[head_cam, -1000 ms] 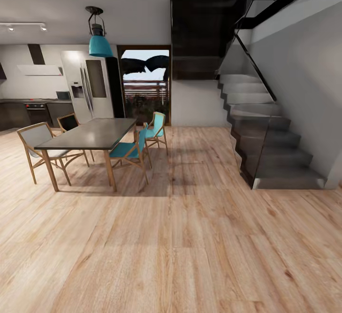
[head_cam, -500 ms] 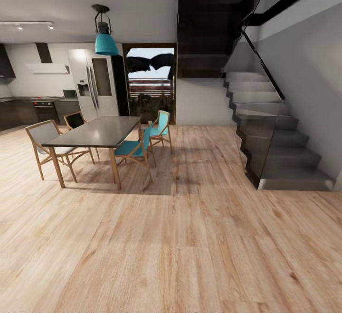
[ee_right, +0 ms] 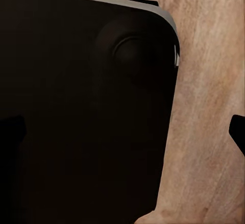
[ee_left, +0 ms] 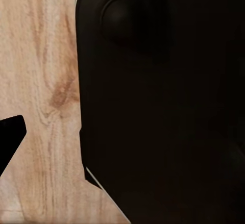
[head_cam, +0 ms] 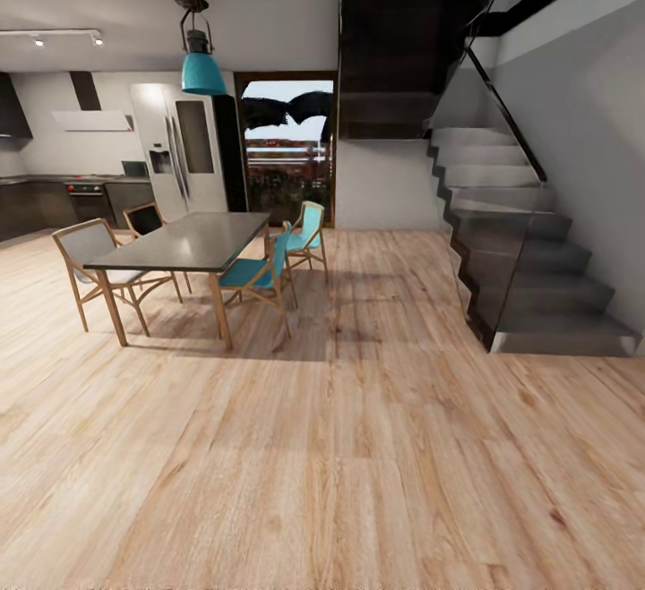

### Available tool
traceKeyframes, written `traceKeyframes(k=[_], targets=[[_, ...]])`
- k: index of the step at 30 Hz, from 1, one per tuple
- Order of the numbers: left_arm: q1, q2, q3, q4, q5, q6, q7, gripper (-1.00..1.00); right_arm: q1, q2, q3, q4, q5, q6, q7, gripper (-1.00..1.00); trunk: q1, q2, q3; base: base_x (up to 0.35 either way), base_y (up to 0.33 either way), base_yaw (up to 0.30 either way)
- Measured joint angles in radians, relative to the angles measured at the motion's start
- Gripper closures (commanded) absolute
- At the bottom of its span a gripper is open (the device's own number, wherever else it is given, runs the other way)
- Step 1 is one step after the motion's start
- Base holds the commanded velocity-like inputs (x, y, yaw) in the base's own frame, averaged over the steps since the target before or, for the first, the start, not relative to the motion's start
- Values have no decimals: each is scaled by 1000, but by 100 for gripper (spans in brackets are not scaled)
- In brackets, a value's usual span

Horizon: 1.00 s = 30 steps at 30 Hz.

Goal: Place each of the two pumpkins and all three candles from the living room inside a cabinet in the living room (use any cabinet), then make sure every cabinet is closed, and position the cauldron so it is next to a table in the living room.

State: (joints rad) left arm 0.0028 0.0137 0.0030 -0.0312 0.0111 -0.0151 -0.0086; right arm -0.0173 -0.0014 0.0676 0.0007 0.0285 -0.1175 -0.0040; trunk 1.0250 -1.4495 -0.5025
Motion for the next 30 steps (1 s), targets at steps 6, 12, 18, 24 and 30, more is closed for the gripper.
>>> traceKeyframes(k=[6, 12, 18, 24, 30], targets=[[0, 0, 0, 0, -1, -13, -1, -100, 0, 0, -2, 0, -3, 1, -2, -100, 0, 0, -4, 0, 0, 0], [0, 0, -1, 5, -6, -54, -4, -100, 0, 1, -5, 3, -7, 7, -2, -100, 0, 0, -4, 0, 0, 27], [0, 0, -3, 6, -8, -61, -5, -100, 0, 15, -4, 6, -4, 8, -5, -100, 0, 0, -4, 160, 0, 231], [1, 0, -3, 8, -7, -65, -5, -100, 0, 26, -3, 7, 0, 8, -7, -100, 0, 0, -5, 182, 0, 282], [1, 0, -3, 11, 0, -106, -4, -100, 0, 27, -3, 7, 0, 8, -7, -100, 0, 0, -7, 17, 0, 286]])
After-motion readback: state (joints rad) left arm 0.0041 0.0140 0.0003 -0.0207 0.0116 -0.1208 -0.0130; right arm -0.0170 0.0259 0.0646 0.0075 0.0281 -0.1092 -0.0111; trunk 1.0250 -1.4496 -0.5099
